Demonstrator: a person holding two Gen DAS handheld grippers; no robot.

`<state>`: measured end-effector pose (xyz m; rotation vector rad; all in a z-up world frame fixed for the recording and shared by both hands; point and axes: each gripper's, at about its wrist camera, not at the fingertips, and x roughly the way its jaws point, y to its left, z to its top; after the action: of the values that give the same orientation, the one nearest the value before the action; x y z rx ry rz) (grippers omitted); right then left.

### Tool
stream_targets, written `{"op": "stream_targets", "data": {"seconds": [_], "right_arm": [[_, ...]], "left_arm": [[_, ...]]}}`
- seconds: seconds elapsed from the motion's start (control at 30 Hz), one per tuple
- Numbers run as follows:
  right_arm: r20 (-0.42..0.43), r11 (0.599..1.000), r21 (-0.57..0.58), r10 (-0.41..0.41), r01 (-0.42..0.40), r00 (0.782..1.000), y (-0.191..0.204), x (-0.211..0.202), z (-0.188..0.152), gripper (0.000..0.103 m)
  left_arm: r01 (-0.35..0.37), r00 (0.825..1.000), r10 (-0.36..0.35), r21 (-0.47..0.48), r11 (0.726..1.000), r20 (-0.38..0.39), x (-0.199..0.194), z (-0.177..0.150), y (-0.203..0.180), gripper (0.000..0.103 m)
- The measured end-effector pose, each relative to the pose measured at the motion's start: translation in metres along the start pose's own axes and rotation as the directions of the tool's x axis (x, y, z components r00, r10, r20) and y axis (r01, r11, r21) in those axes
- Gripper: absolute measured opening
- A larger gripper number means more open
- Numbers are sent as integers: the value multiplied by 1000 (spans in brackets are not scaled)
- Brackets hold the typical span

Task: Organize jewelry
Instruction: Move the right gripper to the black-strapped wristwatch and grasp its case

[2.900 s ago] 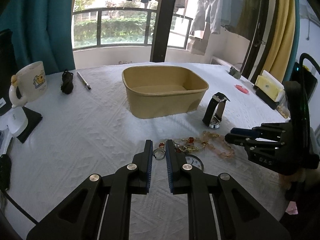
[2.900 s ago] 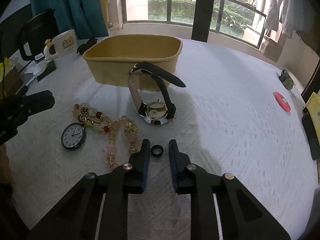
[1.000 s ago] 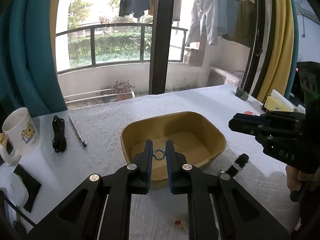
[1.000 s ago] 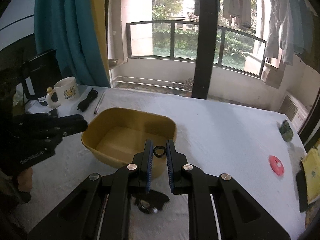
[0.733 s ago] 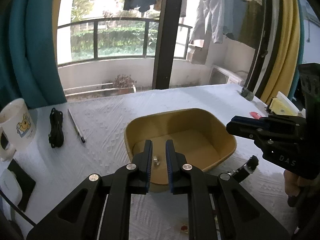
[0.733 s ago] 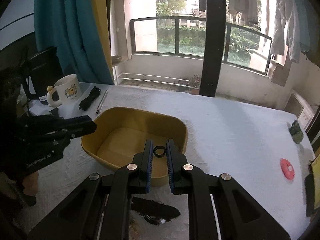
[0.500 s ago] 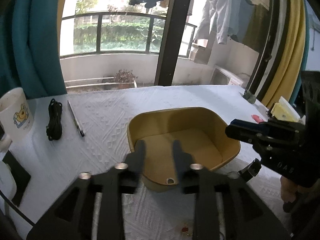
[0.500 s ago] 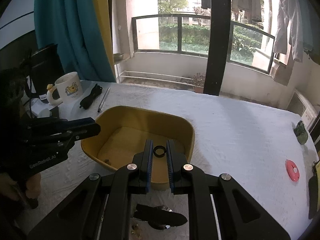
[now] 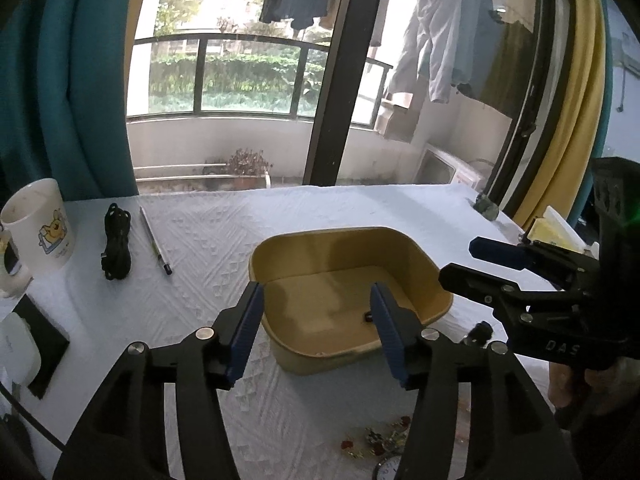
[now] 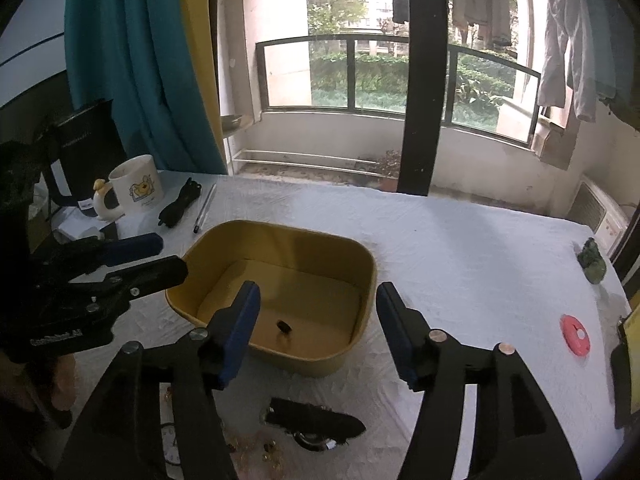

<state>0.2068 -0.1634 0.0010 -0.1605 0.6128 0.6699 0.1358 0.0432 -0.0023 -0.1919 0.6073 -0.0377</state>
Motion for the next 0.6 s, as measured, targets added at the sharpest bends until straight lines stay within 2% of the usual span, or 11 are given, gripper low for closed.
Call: {"op": "stream_targets", "data": {"seconds": [0.17,0.33,0.47,0.6], "right_arm": [[0,999,13,-37,37,999,1,-9,-5,61],[1,997,30,-76,76,997,-1,-20,-14,61],[2,997,69,-40,40,999,-7,-30,-22,61],[-14,995,81,-52,53,999,-12,-37,-30,61]], "left_arm": [[-1,1000,1,7,1000,22,-11,-3,-3,64],[-6,1000,5,17,1000,30,-21,-8,-7,76],[-5,1000,4,23,1000,26,-28,-14,-11,80],[-3,1000,3,27,1000,11,-33,-22,-14,81]]}}
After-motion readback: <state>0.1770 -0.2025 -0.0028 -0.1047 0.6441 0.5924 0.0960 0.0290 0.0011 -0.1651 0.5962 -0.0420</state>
